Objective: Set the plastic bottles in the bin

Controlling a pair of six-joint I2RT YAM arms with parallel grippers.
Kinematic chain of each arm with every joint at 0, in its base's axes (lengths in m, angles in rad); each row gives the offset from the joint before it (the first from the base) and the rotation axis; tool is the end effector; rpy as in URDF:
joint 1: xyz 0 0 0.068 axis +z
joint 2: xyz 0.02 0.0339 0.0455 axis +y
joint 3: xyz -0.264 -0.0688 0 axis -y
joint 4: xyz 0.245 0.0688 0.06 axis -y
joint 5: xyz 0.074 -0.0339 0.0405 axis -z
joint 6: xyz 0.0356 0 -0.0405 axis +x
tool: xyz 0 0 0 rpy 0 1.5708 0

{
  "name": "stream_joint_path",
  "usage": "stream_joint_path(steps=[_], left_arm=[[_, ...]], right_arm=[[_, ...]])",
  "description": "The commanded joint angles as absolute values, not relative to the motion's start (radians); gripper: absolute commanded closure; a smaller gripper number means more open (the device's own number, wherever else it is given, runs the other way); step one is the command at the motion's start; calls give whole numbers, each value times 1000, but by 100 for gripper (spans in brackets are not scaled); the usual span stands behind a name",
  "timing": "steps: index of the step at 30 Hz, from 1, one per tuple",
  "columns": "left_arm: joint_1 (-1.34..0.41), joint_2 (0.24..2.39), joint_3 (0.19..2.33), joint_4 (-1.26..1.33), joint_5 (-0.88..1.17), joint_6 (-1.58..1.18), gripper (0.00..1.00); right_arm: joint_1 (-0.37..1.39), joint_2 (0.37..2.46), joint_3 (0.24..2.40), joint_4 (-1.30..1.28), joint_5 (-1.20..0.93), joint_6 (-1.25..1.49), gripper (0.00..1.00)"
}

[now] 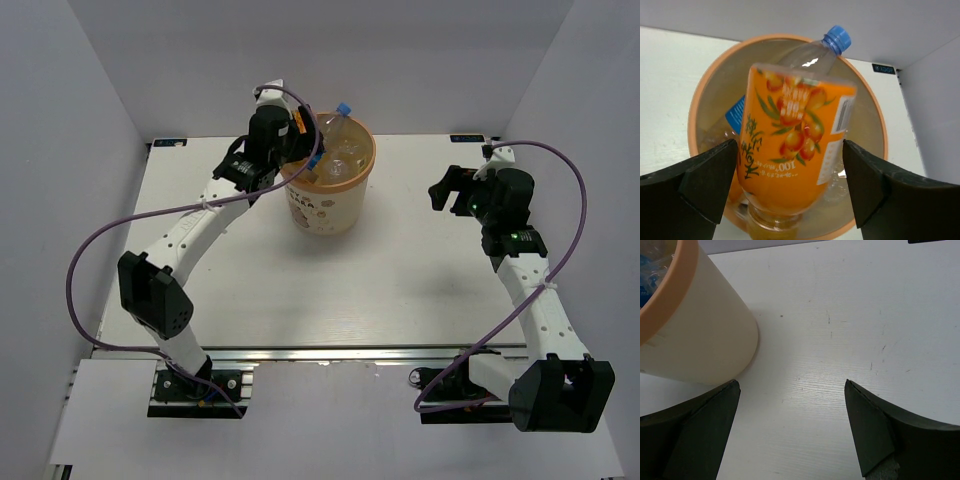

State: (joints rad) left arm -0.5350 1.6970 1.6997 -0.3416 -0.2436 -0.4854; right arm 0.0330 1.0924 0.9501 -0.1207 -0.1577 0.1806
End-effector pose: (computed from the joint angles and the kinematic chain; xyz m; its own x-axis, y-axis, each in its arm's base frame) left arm 0.3489 -0.1968 0.4000 -0.3925 -0.2937 -0.8716 0.1311 0.9201 -0.3691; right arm 0.2546 0.0140 0.3441 -0.2887 0.1680 -0.9426 -0.1345 0.9676 0.2136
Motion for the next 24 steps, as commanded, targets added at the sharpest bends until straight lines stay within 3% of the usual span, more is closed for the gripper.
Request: stream_joint_path(steps=[1, 9, 14, 16, 24], left_arm=[[-549, 1687, 1752, -397, -308, -505, 2], [-549, 1706, 1881, -474, -377, -477, 2], [-511, 1674, 1899, -548, -549, -471, 2], [-418, 1609, 1840, -554, -539, -520, 2], [-53, 1257, 1216, -466, -523, -684, 2]], right_arm=[[28, 1072, 946, -90, -147, 187, 11], [29, 1075, 957, -110, -167, 179, 11], [28, 1054, 956, -109, -140, 184, 11], [29, 1040, 947, -101, -112, 187, 11], [29, 993, 891, -43, -78, 224, 11]])
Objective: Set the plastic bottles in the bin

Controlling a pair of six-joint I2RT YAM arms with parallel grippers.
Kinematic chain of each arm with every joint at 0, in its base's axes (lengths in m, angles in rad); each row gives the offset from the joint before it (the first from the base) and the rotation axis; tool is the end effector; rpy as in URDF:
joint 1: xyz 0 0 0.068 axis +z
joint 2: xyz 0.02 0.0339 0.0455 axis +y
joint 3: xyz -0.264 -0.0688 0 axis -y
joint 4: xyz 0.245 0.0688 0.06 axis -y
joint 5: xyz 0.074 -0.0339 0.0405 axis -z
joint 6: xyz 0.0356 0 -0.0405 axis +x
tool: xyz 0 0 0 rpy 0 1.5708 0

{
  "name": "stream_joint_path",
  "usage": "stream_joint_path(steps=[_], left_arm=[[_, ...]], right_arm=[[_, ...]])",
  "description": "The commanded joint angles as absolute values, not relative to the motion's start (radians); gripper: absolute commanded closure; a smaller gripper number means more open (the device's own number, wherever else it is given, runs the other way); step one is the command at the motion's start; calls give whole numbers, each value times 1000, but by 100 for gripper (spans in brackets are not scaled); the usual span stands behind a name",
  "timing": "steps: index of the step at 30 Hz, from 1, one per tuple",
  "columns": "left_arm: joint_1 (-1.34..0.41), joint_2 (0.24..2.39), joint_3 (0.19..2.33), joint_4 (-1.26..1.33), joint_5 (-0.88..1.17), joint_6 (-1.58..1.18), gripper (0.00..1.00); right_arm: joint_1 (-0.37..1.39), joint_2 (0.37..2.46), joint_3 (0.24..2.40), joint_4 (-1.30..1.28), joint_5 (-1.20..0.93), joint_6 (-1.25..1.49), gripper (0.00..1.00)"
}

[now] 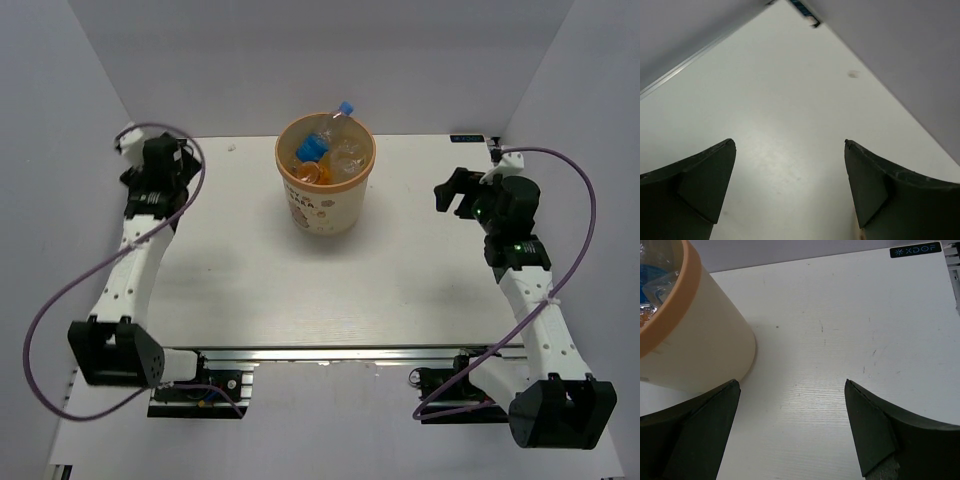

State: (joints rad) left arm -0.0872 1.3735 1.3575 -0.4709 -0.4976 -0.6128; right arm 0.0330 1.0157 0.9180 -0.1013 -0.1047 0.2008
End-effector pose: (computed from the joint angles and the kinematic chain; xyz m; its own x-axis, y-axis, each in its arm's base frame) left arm 0.3075 -0.0098 0.3792 -0.1836 -0.4913 -0.8514 -0.5493 0.7696 -0.3256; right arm 0.2375 0.0116 0.3520 -0.2206 0.1912 -0.9564 -0.0931 0.9720 0.2158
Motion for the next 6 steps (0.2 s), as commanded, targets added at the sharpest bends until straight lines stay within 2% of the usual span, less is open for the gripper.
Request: stream_joint_path(steps=[1, 3, 6], left_arm=[[-38, 1203, 1163, -447, -525, -698, 2], [-2, 1166, 1050, -379, -543, -719, 2], [52, 1154, 1037, -350, -493, -718, 2]], right_arm=[[29, 988, 881, -19, -81, 227, 11], [28, 994, 862, -11, -84, 245, 11], [28, 1043, 908, -40, -80, 271, 10]])
